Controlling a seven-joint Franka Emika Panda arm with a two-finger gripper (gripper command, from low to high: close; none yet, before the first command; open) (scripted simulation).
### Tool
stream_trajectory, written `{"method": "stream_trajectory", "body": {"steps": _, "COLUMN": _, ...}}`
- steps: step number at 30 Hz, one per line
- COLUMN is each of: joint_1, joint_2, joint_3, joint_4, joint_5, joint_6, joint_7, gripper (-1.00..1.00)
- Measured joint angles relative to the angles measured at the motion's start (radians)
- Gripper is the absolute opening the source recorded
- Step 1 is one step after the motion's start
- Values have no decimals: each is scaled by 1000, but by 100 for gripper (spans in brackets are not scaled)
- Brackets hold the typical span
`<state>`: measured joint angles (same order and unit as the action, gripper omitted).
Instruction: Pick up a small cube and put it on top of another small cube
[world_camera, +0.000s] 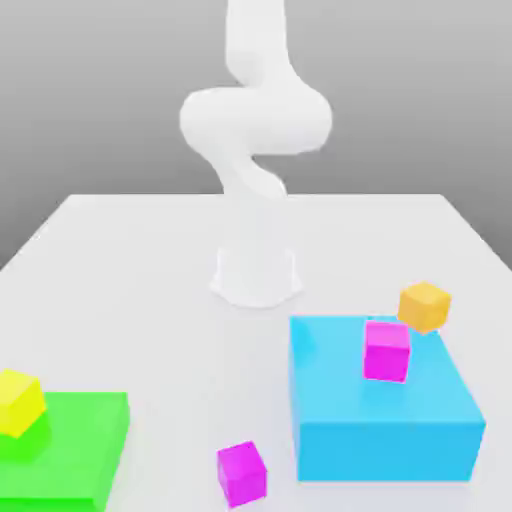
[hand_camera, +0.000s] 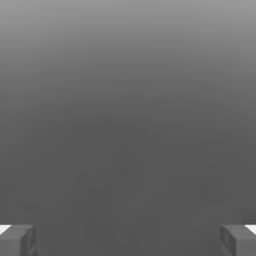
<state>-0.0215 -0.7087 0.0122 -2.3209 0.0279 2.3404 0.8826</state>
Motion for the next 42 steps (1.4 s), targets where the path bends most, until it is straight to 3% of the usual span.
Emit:
{"method": "stream_trajectory", "body": {"steps": 9, "joint_1": -79, "joint_2": 332, "joint_3": 69, "joint_4": -76, "joint_5": 66, "joint_6": 146, "joint_7": 327, "gripper": 0}}
{"method": "stream_trajectory", "body": {"steps": 18, "joint_1": -127, "joint_2": 659, "joint_3": 114, "joint_4": -151, "joint_5": 26, "joint_6": 293, "joint_7": 722, "gripper": 0}}
{"method": "stream_trajectory", "body": {"steps": 25, "joint_1": -78, "joint_2": 912, "joint_3": 47, "joint_4": -206, "joint_5": -51, "joint_6": 410, "joint_7": 1053, "gripper": 0}}
{"method": "stream_trajectory", "body": {"steps": 30, "joint_1": -53, "joint_2": 1093, "joint_3": 17, "joint_4": -180, "joint_5": -71, "joint_6": 545, "joint_7": 1098, "gripper": 0}}
{"method": "stream_trajectory", "body": {"steps": 31, "joint_1": -52, "joint_2": 1117, "joint_3": 14, "joint_4": -176, "joint_5": -73, "joint_6": 564, "joint_7": 1100, "gripper": -100}}
{"method": "stream_trajectory", "body": {"steps": 37, "joint_1": -51, "joint_2": 1129, "joint_3": 13, "joint_4": -173, "joint_5": -75, "joint_6": 575, "joint_7": 1102, "gripper": -100}}
{"method": "stream_trajectory", "body": {"steps": 42, "joint_1": -62, "joint_2": 994, "joint_3": 27, "joint_4": -201, "joint_5": -63, "joint_6": 468, "joint_7": 1093, "gripper": -100}}
